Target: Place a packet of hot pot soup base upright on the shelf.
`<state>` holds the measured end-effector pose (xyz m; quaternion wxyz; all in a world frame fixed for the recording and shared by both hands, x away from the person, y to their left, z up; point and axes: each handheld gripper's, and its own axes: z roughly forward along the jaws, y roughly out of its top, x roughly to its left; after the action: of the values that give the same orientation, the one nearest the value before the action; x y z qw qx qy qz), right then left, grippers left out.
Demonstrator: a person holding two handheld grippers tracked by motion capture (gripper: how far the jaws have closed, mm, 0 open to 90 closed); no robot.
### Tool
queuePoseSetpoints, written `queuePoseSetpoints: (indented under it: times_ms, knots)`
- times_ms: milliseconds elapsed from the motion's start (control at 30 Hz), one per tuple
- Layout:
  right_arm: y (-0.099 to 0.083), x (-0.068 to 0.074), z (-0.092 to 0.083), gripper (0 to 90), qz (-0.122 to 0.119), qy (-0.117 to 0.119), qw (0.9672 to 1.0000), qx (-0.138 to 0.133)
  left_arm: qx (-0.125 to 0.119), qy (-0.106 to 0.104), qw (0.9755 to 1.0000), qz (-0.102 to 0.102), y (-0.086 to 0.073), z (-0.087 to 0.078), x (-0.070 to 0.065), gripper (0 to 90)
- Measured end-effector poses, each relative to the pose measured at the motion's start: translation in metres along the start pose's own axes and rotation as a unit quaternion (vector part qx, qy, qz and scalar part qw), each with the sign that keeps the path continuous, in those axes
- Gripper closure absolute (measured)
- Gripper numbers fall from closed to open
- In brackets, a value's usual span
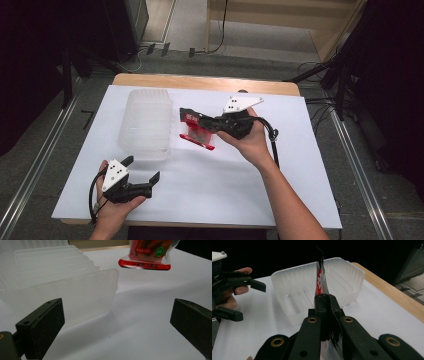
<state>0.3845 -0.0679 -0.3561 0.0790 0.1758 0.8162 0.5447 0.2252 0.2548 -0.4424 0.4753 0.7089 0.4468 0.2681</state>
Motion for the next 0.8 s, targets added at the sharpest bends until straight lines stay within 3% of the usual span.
queuePoseSetpoints:
  times_ms: [800]
  knots:
    - [0.037, 0.009, 0.035, 90.0, -0.034, 0.045, 0.9984, 0.004, 0.001, 0.002, 1.0, -0.006, -0.001, -0.001, 0.004, 0.0]
